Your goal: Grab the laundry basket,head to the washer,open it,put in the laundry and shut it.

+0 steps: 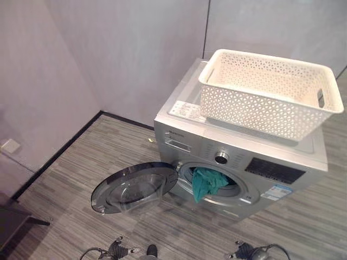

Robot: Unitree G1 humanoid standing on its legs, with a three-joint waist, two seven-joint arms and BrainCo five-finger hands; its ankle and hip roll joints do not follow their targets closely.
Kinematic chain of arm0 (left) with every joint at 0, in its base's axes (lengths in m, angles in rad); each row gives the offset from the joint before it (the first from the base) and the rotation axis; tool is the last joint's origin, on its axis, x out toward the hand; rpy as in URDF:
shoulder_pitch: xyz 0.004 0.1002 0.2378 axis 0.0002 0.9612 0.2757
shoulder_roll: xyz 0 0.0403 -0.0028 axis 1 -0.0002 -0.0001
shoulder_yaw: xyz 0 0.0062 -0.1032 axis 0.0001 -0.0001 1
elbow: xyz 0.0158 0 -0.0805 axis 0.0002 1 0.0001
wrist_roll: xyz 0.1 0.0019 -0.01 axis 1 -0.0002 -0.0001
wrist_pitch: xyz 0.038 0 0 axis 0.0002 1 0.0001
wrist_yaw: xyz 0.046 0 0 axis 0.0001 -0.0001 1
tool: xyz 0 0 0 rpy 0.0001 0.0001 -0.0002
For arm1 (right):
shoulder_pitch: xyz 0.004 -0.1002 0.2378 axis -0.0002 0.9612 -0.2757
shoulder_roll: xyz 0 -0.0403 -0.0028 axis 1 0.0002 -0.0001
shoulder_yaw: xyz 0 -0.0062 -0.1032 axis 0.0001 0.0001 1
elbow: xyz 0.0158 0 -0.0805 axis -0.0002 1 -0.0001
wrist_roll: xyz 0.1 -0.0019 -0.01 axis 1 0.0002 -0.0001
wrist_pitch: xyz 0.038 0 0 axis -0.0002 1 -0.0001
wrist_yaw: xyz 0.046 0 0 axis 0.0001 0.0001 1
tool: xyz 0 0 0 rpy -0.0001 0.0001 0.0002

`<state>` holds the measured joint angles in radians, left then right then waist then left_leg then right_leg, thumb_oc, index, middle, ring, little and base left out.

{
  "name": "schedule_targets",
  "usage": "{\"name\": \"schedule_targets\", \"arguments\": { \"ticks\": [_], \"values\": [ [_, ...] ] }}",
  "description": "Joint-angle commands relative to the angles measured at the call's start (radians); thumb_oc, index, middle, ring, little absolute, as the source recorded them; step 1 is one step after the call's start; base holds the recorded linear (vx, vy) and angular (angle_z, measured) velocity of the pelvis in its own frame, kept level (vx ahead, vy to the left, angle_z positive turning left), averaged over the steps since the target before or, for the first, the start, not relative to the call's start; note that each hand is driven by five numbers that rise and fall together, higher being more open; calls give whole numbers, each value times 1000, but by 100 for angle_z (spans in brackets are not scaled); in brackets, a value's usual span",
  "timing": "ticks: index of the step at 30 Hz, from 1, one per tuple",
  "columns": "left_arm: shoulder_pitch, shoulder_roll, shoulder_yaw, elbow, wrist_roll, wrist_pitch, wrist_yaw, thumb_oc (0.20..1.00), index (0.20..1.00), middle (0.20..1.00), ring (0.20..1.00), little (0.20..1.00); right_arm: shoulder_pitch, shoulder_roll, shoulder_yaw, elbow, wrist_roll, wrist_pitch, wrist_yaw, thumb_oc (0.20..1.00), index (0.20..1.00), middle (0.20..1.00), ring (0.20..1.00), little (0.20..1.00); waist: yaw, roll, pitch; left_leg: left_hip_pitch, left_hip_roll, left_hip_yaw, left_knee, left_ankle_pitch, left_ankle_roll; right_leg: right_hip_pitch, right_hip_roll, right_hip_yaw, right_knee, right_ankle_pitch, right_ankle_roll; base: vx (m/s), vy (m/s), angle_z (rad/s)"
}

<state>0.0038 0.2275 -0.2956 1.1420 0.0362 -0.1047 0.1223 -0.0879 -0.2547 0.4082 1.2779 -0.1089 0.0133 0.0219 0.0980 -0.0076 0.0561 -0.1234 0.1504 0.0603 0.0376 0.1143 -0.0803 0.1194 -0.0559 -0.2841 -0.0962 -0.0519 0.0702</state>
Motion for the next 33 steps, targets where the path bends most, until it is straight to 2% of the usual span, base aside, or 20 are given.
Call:
{"name": "schedule_targets", "arguments": {
  "ticks": [1, 2, 5, 8, 13, 14, 15, 16, 17, 18, 20, 22, 24, 25, 26, 30, 33],
  "values": [
    [-86, 19, 6, -64, -62, -42, 43, 1000, 1000, 1000, 1000, 1000, -29, -11, 10, 16, -14, -17, -36, 1000, 1000, 1000, 1000, 1000, 5, -31, 31, -76, -67, -49, -65, 25, -4, 46, -33, -16, 9, -65, 51, -177, -90, 62],
    [-81, 25, 2, -139, -65, -53, 57, 1000, 1000, 1000, 1000, 1000, -26, -19, 4, 32, -16, -15, -38, 1000, 1000, 1000, 1000, 1000, 5, -21, 32, -82, -64, -63, -79, 40, -14, 44, -31, -31, 9, -61, 48, -120, -50, 43],
    [-75, 36, 6, -215, -64, -57, 65, 1000, 1000, 1000, 1000, 1000, -17, -23, -3, 39, -18, -16, -41, 1000, 1000, 1000, 1000, 1000, 1, -15, 27, -81, -64, -69, -95, 47, -15, 46, -29, -37, 9, -62, 46, -30, -7, 11],
    [-66, 94, 55, -417, -32, -63, 126, 1000, 1000, 1000, 1000, 1000, 20, -25, -43, 63, -17, -13, -45, 1000, 1000, 1000, 1000, 1000, -12, -3, 8, -64, -60, -57, -117, 47, -10, 61, -22, -44, 10, -65, 41, 47, 18, 27],
    [-65, 94, 56, -418, -32, -62, 126, 1000, 1000, 1000, 1000, 1000, 20, -24, -42, 63, -17, -13, -45, 1000, 1000, 1000, 1000, 1000, -14, -2, 5, -67, -60, -58, -118, 49, -10, 58, -21, -46, 10, -64, 40, 40, 13, 1],
    [-89, 211, 180, -609, 51, -51, 223, 1000, 1000, 1000, 1000, 1000, 80, -15, -76, 66, -8, -9, -32, 1000, 1000, 1000, 1000, 1000, -30, -2, -21, -37, -62, -53, -116, 31, -14, 85, -26, -38, 9, -75, 40, 244, 77, 0],
    [-156, 296, 246, -635, 95, -31, 275, 1000, 1000, 1000, 1000, 1000, 99, -11, -56, 53, -20, -8, -11, 1000, 1000, 1000, 1000, 1000, -38, -3, -32, -25, -61, -48, -115, 20, -14, 89, -30, -29, 10, -75, 42, 239, 80, 2],
    [-156, 298, 248, -636, 95, -29, 274, 1000, 1000, 1000, 1000, 1000, 98, -10, -56, 53, -20, -8, -11, 1000, 1000, 1000, 1000, 1000, -40, -4, -33, -27, -61, -48, -116, 23, -13, 86, -30, -30, 9, -73, 42, 185, 62, 0],
    [-315, 426, 292, -611, 110, 1, 317, 1000, 1000, 1000, 1000, 1000, 90, -21, -7, 19, -45, -7, 22, 1000, 1000, 1000, 1000, 1000, -52, -10, -43, -16, -58, -35, -118, 14, -15, 82, -37, -10, 10, -70, 48, 130, 45, -2],
    [-360, 467, 291, -572, 107, 7, 328, 1000, 1000, 1000, 1000, 1000, 83, -26, 3, 9, -46, -8, 25, 1000, 1000, 1000, 1000, 1000, -57, -10, -46, -18, -57, -31, -119, 14, -15, 78, -38, -6, 10, -68, 50, 157, 52, -11],
    [-476, 554, 247, -471, 89, 14, 323, 1000, 1000, 1000, 1000, 1000, 63, -40, 26, -22, -43, -16, 25, 1000, 1000, 1000, 1000, 1000, -69, -14, -45, -24, -54, -19, -119, 12, -14, 65, -40, 6, 9, -63, 58, 49, 27, -23],
    [-530, 589, 222, -423, 81, 20, 322, 1000, 1000, 1000, 1000, 1000, 54, -47, 35, -39, -39, -19, 24, 1000, 1000, 1000, 1000, 1000, -75, -16, -42, -32, -51, -13, -118, 13, -13, 54, -41, 12, 9, -60, 60, 6, 16, -20],
    [-540, 591, 215, -416, 79, 17, 323, 1000, 1000, 1000, 1000, 1000, 52, -44, 32, -40, -39, -18, 24, 1000, 1000, 1000, 1000, 1000, -73, -19, -41, -34, -51, -13, -117, 13, -13, 52, -41, 13, 10, -59, 60, -34, 16, -18],
    [-752, 679, 75, -217, 63, 27, 314, 1000, 1000, 1000, 1000, 1000, 13, -58, 74, -107, -18, -35, 16, 1000, 1000, 1000, 1000, 1000, -97, -38, -11, -81, -34, 9, -114, 17, -11, -11, -40, 39, 14, -43, 70, -78, 23, -23],
    [-794, 701, 41, -178, 72, 32, 305, 1000, 1000, 1000, 1000, 1000, 6, -66, 82, -117, -14, -39, 13, 1000, 1000, 1000, 1000, 1000, -104, -44, -5, -90, -30, 13, -114, 17, -10, -26, -39, 46, 14, -37, 73, -94, 33, -28],
    [-972, 707, -97, -37, 31, 24, 257, 1000, 1000, 1000, 1000, 1000, -35, -79, 105, -137, 18, -50, -2, 1000, 1000, 1000, 1000, 1000, -116, -71, 43, -142, -22, 30, -106, 22, -8, -100, -39, 69, 21, -12, 79, -65, 12, -40],
    [-1037, 686, -145, 26, 1, 22, 227, 1000, 1000, 1000, 1000, 1000, -53, -84, 116, -146, 33, -53, -8, 1000, 1000, 1000, 1000, 1000, -122, -84, 68, -174, -19, 32, -96, 26, -7, -129, -40, 69, 21, -1, 82, -49, 11, -10]
  ]
}}
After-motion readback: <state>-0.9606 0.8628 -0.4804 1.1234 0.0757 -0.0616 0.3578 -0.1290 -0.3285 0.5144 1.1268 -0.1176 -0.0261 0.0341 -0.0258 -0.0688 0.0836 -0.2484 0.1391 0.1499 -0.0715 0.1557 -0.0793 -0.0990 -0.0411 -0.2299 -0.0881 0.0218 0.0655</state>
